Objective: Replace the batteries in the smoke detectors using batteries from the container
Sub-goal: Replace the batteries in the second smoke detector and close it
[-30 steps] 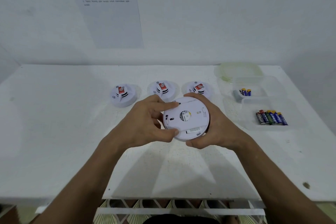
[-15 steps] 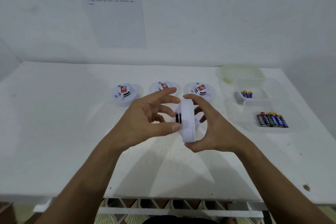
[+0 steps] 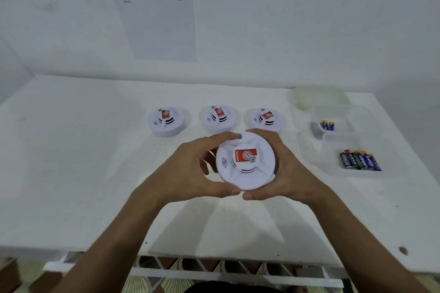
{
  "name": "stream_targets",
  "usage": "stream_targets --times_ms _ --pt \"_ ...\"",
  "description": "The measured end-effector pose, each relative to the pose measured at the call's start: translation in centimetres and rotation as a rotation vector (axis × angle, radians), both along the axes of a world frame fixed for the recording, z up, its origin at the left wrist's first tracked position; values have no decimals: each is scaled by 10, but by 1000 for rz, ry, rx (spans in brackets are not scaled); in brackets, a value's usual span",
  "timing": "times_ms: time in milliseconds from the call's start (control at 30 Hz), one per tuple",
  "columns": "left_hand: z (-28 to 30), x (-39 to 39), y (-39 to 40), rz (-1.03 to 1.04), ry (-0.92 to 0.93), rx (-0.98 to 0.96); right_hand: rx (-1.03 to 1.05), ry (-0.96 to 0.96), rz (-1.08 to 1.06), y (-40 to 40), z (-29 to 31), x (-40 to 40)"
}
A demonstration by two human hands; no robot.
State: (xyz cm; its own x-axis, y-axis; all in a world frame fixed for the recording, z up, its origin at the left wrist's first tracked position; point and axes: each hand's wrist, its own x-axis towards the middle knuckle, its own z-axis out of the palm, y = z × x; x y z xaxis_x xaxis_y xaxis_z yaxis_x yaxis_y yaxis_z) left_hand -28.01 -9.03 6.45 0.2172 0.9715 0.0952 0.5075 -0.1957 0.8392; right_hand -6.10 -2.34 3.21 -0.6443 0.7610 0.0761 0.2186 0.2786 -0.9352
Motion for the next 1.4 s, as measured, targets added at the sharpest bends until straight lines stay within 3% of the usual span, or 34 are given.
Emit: stream_targets --times_ms 167,633,1400 --pt "1 -1 -1 -20 89 95 83 -46 -8 0 1 -3" --pt "-1 -2 -4 -8 -17 90 88 -12 5 -3 1 -6" --pt "-1 -10 -14 20 8 93 59 -25 50 -8 4 -15"
